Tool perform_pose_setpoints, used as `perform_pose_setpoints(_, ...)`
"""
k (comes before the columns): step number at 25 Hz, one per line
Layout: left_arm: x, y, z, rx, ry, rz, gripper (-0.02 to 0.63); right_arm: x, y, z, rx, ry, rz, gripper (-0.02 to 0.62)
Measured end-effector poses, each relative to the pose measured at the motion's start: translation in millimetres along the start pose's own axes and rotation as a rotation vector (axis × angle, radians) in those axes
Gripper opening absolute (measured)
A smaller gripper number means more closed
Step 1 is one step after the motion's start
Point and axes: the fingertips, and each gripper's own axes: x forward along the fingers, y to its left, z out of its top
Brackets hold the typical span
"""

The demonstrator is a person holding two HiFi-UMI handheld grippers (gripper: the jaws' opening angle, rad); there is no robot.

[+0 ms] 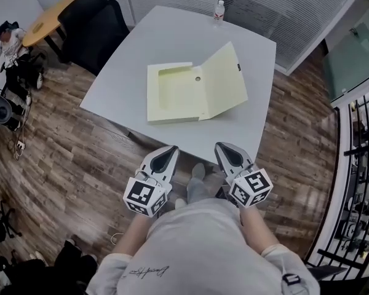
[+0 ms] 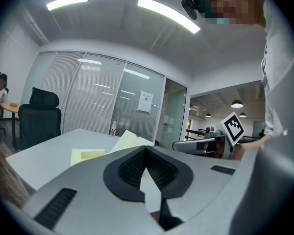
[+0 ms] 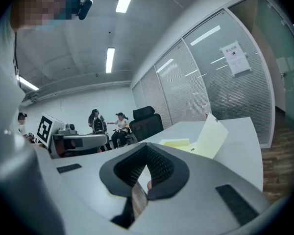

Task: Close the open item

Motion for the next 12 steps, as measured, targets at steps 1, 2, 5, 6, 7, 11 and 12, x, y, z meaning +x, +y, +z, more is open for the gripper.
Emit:
perform_pose_setpoints(1,5,4,1,0.0,0.002,0.001,0.009,5,-5,3,0.001,-0.001,0.001,0.013)
perform_pose_setpoints(2,11,8,2,-0.001,0.004,0.003,0.009,11,-10,5,0.003,-0.001,0.002,0.012)
perform_pose_setpoints(5,30,20,8,-0.005,0.007,0.011,0.009,25,-26,14,0.008,0.001,0.007,0.013)
perform_pose_setpoints(6,36,23,11,-0.006,0.007,0.011,0.009,30,-31,17,0.01,0.003,0.008,0.014)
perform_pose_setpoints(7,43,26,13,-0.007,0.008,0.011,0.009,34,-37,19,0.011,0.004,0.009,0.013)
perform_pose_setpoints(11,64,37,19,-0.012,0.007,0.017,0.009,48,-59,26,0.019,0.009,0.005,0.013)
perform_pose_setpoints(12,68,40,20,-0.014,0.008,0.019,0.009,51,-64,29,0.021,0.01,0.005,0.014)
